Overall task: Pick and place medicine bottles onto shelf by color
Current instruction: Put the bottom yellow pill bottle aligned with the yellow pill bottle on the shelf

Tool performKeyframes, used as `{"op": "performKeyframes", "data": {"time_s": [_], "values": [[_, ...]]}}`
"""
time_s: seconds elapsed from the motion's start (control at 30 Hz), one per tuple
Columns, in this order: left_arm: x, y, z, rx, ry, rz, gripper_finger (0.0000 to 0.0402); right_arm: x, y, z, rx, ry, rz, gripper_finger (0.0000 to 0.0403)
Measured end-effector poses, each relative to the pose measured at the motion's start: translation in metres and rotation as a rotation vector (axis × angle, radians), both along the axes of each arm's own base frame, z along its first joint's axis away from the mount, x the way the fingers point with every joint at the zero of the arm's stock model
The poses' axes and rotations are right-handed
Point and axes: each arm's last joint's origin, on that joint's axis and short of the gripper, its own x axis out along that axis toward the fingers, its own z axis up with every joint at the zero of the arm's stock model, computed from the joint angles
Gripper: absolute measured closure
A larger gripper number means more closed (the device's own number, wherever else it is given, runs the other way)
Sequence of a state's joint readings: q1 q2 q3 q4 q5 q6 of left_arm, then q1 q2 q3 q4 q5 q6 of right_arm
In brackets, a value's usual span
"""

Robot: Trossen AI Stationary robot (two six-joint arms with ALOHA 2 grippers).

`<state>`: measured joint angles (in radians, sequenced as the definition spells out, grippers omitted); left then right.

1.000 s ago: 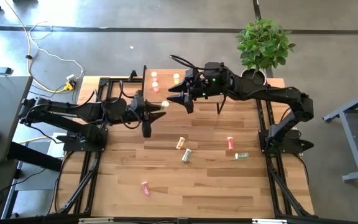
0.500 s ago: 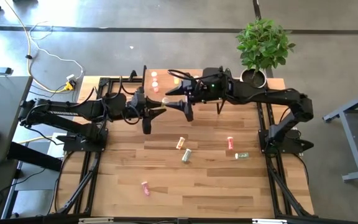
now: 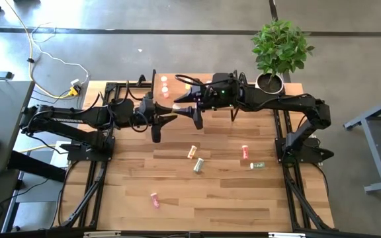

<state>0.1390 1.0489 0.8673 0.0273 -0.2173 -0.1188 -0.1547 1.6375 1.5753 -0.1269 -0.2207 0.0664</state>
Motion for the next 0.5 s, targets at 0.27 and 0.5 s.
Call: {"op": "performKeyframes", "data": {"time_s": [0.27,0.5], "values": [[0.0021,0.0004,-0.0017,0.023,0.015,-0.001,0.0303,-0.0002,-0.0003,-0.0006,0.052,0.009,0.004,0.0231],[0.0095,0.0012,-0.0045,0.027,0.005,-0.008,0.0303,-0.0004,-0.0002,-0.0013,0.071,0.019,0.0,0.0232]]}}
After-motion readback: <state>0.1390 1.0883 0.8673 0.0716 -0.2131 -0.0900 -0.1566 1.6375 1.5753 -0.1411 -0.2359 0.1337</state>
